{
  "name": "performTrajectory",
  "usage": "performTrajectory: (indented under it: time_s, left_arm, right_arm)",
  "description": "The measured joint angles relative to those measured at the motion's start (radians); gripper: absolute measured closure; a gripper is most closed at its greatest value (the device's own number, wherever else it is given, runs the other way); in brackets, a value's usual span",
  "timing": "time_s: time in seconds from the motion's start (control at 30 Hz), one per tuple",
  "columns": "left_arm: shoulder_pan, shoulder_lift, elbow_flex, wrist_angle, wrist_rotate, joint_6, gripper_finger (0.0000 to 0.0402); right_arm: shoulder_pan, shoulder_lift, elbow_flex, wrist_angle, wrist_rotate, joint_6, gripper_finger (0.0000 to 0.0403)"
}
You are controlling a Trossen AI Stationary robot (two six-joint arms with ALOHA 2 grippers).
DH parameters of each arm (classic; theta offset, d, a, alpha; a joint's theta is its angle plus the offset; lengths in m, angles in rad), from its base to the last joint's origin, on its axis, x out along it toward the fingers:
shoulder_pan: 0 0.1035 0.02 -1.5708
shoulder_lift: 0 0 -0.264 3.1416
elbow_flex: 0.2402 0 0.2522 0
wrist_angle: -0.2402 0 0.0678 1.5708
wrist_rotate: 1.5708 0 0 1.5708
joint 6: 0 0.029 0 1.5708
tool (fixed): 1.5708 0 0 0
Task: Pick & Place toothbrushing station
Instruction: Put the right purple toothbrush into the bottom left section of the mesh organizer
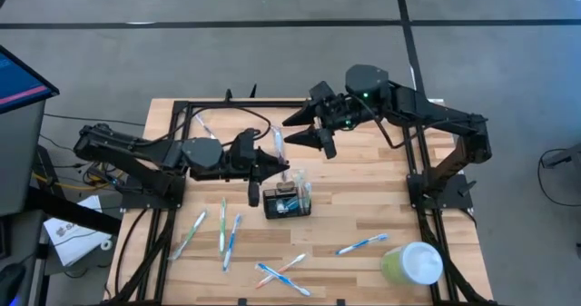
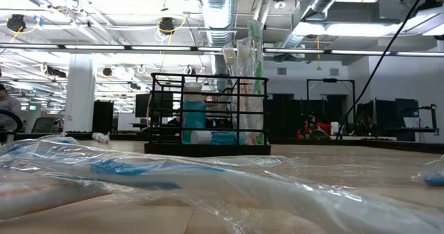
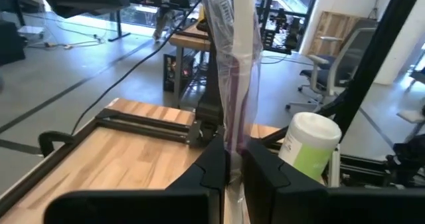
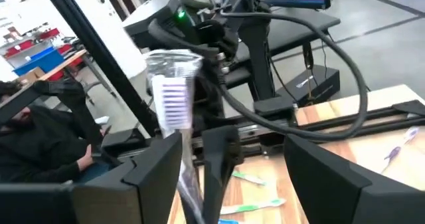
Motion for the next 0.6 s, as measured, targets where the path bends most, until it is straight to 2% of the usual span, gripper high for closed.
performTrajectory:
  time_s: [0.1,0.6]
  left_arm:
    - [0.012,0.000,0.000,0.003,0.030,-0.010,0.0385]
    - [0.037,0.000,0.000,0.015,0.035,-0.025,0.0385]
  right_arm:
    - [0.004,0.000,-0.015,0.003,0.001,0.001,0.0149]
    - [0.051,0.000,-0.023,-0.003,0.004,-0.005,0.0149]
